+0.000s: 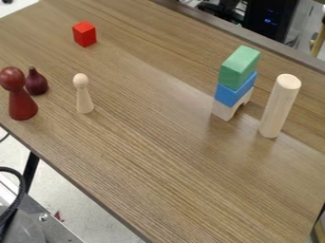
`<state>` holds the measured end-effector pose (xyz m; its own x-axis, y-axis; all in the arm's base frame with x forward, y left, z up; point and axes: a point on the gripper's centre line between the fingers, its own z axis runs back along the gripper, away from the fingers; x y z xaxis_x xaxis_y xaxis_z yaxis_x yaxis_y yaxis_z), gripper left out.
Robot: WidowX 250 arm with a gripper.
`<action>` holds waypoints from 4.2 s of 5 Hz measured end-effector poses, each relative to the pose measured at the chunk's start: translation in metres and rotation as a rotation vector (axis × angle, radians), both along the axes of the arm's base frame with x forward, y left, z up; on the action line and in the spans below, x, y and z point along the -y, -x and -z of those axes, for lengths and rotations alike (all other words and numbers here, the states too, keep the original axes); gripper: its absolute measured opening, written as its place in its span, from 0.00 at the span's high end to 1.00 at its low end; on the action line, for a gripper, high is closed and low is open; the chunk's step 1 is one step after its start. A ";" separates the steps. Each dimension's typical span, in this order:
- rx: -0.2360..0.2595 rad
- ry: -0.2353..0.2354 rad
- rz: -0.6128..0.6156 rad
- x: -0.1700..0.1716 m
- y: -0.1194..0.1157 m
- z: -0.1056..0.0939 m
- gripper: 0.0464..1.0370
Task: Put the red block on top of the tower
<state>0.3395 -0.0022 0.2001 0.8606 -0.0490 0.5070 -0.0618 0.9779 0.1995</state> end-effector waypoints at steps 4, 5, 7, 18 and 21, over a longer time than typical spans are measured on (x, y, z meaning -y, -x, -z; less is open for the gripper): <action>-0.061 0.162 -0.614 -0.141 0.012 0.045 0.04; -0.086 0.214 -0.788 -0.183 0.019 0.070 0.04; -0.166 0.224 -0.945 -0.228 0.020 0.112 0.04; -0.114 0.376 -1.455 -0.253 -0.018 0.158 0.34; 0.020 0.279 -1.049 -0.205 -0.021 0.070 0.46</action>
